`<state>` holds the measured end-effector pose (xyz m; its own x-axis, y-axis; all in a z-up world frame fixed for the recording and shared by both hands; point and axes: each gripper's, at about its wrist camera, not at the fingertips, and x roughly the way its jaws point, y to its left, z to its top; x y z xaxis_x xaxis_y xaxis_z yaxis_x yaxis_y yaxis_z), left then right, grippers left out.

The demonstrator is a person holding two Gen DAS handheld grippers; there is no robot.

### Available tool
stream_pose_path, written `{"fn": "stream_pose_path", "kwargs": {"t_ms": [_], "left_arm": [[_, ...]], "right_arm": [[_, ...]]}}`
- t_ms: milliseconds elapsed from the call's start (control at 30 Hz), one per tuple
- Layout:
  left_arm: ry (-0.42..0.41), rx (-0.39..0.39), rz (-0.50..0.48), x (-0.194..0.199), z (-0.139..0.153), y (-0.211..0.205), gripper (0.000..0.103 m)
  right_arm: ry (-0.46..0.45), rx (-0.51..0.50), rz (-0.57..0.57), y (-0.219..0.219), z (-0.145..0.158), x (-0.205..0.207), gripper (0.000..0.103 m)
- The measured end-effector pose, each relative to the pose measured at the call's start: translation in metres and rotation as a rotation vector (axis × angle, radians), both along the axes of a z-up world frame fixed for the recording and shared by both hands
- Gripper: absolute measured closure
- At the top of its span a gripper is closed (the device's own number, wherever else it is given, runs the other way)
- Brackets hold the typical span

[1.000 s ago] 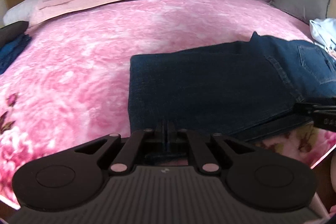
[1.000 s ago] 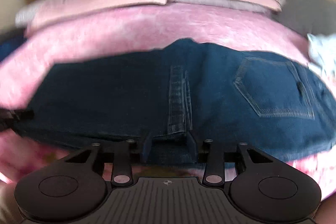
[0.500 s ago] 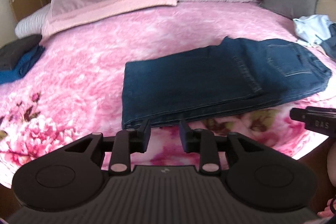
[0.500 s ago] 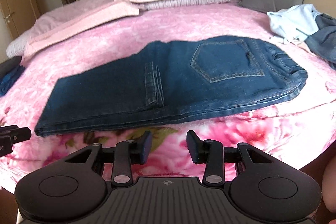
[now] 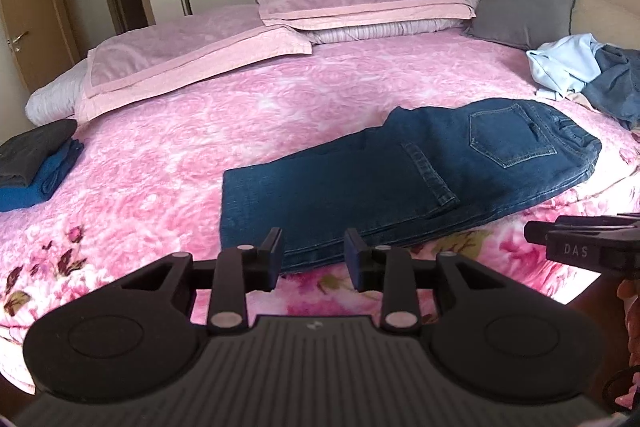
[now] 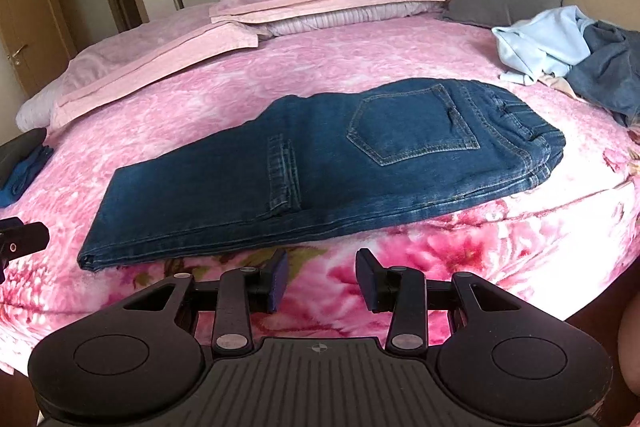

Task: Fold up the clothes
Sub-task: 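Open both grippers and pull back from the folded jeans, then grasp the end of the folded blue jeans with the right gripper and lift it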

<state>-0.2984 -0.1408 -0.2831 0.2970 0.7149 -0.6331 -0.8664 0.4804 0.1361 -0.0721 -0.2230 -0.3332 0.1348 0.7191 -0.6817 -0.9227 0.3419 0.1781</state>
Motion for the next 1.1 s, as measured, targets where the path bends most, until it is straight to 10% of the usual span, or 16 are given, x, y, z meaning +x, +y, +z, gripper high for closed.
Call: {"fn": "stream_pose_path", "kwargs": {"t_ms": [533, 867, 1100], "left_arm": [[-0.03, -0.125, 0.066, 0.004, -0.058, 0.083, 0.075], [-0.076, -0.181, 0.054, 0.008, -0.074, 0.103, 0.075], [-0.143, -0.222, 0.051, 0.008, -0.076, 0.112, 0.075]], "right_arm": [[0.279, 0.082, -0.287, -0.005, -0.038, 0.126, 0.062], [0.842, 0.358, -0.594, -0.039, -0.079, 0.231, 0.055], [0.831, 0.376, -0.662, -0.038, -0.082, 0.274, 0.045]]}}
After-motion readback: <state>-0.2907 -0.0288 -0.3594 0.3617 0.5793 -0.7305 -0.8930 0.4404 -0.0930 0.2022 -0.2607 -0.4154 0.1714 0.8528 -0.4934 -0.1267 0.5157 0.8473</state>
